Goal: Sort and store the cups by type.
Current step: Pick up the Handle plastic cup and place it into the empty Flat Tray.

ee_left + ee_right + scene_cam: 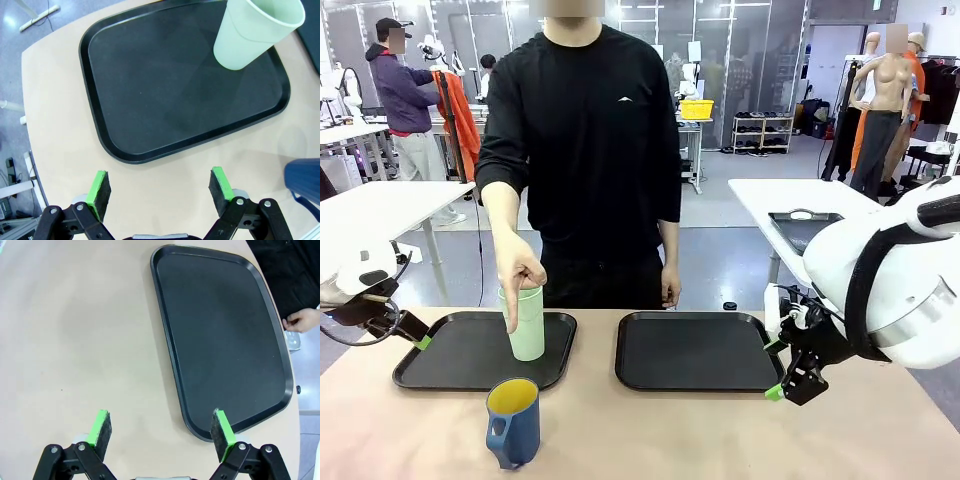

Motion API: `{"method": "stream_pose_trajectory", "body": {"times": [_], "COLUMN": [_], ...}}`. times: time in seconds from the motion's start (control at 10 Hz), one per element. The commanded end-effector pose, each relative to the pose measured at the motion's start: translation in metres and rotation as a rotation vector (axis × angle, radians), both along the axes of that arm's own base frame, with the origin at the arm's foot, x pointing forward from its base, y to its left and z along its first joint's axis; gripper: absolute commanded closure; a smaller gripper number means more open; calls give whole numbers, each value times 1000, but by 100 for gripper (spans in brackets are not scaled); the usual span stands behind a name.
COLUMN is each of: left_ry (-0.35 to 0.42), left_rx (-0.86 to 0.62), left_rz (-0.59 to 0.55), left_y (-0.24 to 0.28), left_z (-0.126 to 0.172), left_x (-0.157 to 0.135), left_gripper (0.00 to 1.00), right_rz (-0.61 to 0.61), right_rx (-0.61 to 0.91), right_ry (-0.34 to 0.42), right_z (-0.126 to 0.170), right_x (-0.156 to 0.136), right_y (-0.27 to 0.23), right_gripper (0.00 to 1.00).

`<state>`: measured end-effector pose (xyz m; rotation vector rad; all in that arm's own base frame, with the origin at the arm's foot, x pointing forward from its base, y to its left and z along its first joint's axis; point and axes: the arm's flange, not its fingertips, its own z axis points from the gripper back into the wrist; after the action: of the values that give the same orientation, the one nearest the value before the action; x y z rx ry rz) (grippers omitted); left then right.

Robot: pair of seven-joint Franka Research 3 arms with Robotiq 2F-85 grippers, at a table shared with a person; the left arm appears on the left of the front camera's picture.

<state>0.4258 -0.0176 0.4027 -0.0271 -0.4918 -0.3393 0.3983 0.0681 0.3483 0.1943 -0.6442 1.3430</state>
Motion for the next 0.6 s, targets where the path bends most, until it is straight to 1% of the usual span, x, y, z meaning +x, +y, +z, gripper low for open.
{"method": "stream_pose_trajectory", "body": {"times": [0.0,0.1,0.3,0.4,0.5], "left_ry": [4,0,-68,-66,-50], "left_rx": [-4,0,13,39,73], "left_rz": [0,0,-179,-299,-359], "left_y": [1,0,0,0,3], "left_z": [0,0,-8,-13,-18], "left_x": [0,0,0,-2,-6], "left_gripper": [0,0,0,0,0], "right_rz": [9,9,9,9,9], "right_rx": [0,0,0,0,0], "right_ry": [-1,-1,-1,-1,-1], "right_z": [-1,-1,-1,-1,-1], "right_x": [1,1,1,1,1], "right_y": [-1,-1,-1,-1,-1], "right_gripper": [0,0,0,0,0]}}
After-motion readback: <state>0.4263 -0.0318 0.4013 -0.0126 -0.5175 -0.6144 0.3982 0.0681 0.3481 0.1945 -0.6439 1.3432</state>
